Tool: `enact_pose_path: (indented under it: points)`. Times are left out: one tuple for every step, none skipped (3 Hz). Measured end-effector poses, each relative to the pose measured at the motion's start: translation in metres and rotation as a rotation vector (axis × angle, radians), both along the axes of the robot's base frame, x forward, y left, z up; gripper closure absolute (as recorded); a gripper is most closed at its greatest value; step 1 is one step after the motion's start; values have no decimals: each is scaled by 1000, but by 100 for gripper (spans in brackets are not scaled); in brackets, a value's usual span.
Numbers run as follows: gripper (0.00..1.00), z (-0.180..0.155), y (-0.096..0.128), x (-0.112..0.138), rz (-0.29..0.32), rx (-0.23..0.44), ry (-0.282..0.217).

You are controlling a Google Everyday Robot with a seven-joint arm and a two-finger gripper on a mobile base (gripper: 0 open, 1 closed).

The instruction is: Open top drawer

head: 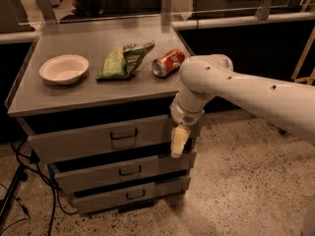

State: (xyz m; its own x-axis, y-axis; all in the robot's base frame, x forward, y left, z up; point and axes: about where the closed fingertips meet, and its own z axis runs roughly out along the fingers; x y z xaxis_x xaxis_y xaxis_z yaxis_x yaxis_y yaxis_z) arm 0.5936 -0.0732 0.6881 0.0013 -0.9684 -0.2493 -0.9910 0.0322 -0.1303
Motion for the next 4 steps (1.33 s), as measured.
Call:
enact_pose_path:
  points:
    - [0, 5, -2, 20, 12, -14, -35]
    - [0, -5, 1, 21, 23, -23, -23]
    - [0, -5, 1, 21, 23, -23, -23]
    - [0, -34, -2, -9, 28, -40, 46]
